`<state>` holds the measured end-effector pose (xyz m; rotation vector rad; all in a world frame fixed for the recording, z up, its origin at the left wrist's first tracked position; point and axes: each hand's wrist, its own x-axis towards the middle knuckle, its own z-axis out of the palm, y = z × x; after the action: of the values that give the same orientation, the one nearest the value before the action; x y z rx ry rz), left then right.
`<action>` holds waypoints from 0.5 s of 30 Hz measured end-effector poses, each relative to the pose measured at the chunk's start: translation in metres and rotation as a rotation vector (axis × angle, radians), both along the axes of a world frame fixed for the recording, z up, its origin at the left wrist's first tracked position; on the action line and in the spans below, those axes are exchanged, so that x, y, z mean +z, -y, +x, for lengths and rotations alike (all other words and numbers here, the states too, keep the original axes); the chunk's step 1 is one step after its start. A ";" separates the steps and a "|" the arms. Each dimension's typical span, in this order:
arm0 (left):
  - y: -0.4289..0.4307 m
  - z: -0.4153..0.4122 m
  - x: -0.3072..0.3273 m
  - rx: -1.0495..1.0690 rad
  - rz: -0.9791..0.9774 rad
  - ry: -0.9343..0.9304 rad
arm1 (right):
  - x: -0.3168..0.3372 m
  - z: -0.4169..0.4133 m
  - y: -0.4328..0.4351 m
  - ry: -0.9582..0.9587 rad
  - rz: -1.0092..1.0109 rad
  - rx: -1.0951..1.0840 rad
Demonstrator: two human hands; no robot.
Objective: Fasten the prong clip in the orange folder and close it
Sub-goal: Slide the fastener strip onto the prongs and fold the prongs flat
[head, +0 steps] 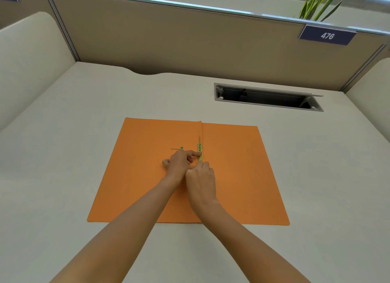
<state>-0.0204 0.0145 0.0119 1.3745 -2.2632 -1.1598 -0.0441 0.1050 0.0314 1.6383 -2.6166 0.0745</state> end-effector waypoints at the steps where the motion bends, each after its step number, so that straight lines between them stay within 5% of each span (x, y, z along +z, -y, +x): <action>1: 0.000 0.000 0.000 0.001 0.000 0.003 | 0.000 0.002 0.001 -0.021 0.016 0.004; 15: -0.003 0.002 -0.002 0.007 -0.041 -0.001 | -0.010 -0.034 -0.035 0.038 -0.240 0.065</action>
<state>-0.0179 0.0180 0.0095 1.3656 -2.2667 -1.1049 -0.0780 0.1396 0.0213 1.6509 -2.4646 0.4091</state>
